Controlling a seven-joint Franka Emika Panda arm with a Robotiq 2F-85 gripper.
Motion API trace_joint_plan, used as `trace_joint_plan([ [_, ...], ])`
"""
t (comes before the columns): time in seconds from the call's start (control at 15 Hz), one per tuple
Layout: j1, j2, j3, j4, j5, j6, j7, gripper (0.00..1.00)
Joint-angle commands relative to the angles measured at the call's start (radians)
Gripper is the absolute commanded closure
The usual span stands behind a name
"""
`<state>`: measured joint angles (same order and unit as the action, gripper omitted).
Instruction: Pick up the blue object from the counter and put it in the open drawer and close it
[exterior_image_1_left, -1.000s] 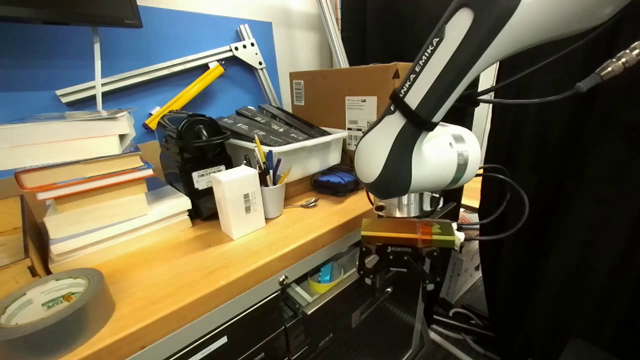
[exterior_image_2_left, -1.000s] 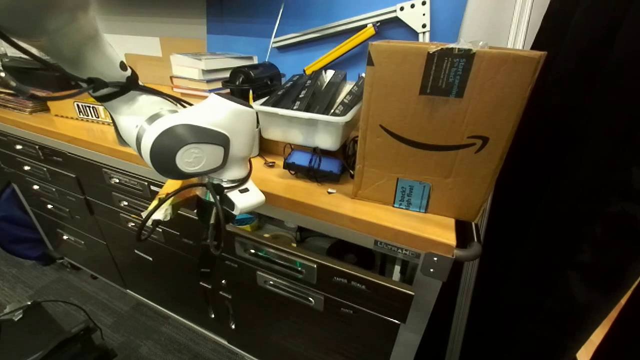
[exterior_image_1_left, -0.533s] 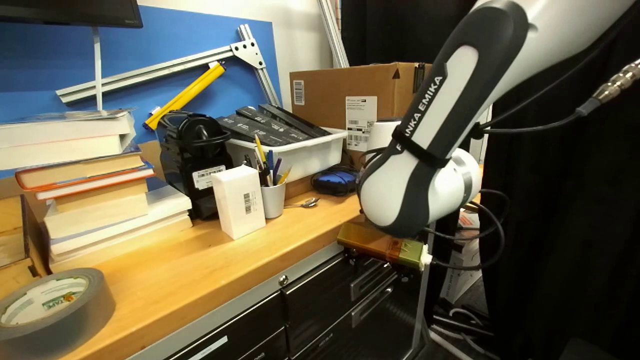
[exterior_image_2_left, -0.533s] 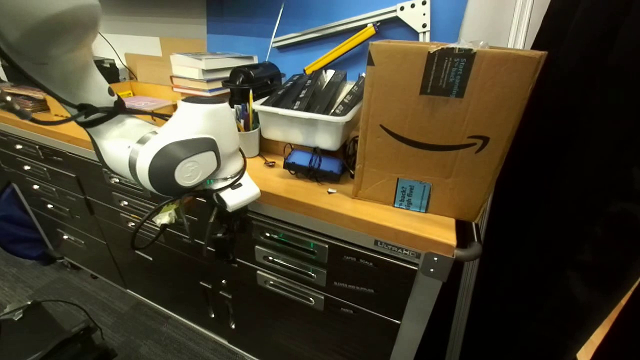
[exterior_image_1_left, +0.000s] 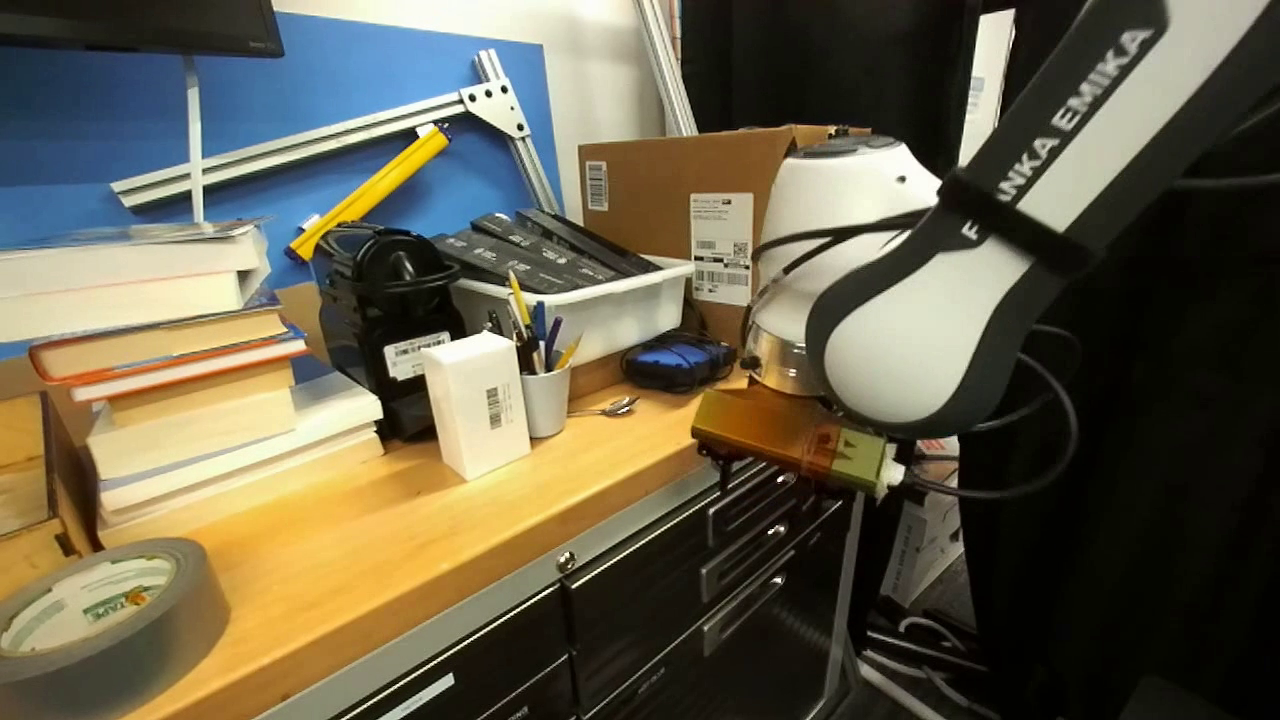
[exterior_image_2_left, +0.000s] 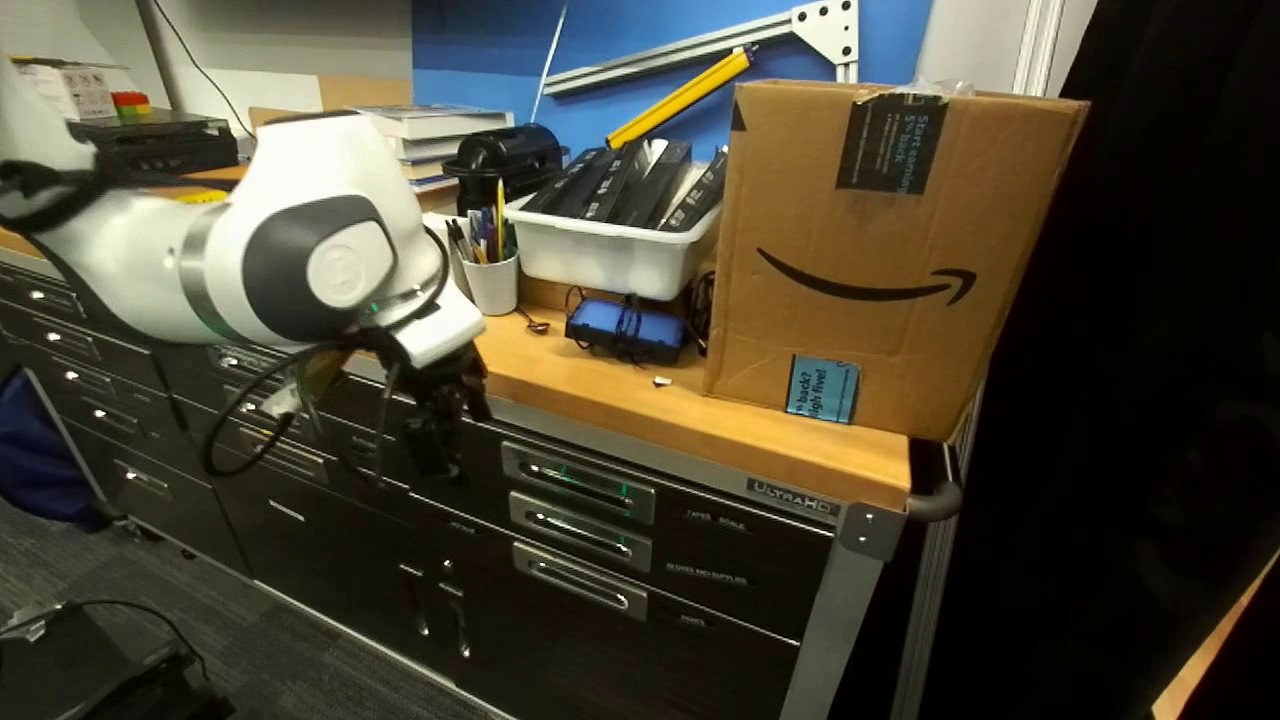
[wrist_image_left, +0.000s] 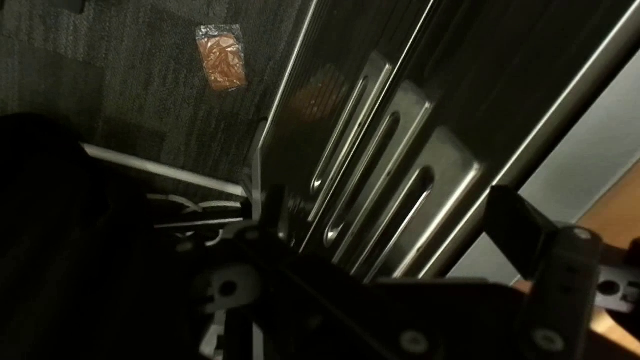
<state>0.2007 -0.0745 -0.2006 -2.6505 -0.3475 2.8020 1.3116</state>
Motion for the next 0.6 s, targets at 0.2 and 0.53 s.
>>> trace_joint_plan([
  [0.2,0.228,-0.276,-0.068,0.12,0.357,-0.494,-0.486,0.0],
  [0.53,0.063,-0.317,0.039,0.145,0.433,-0.622,-0.649,0.0],
])
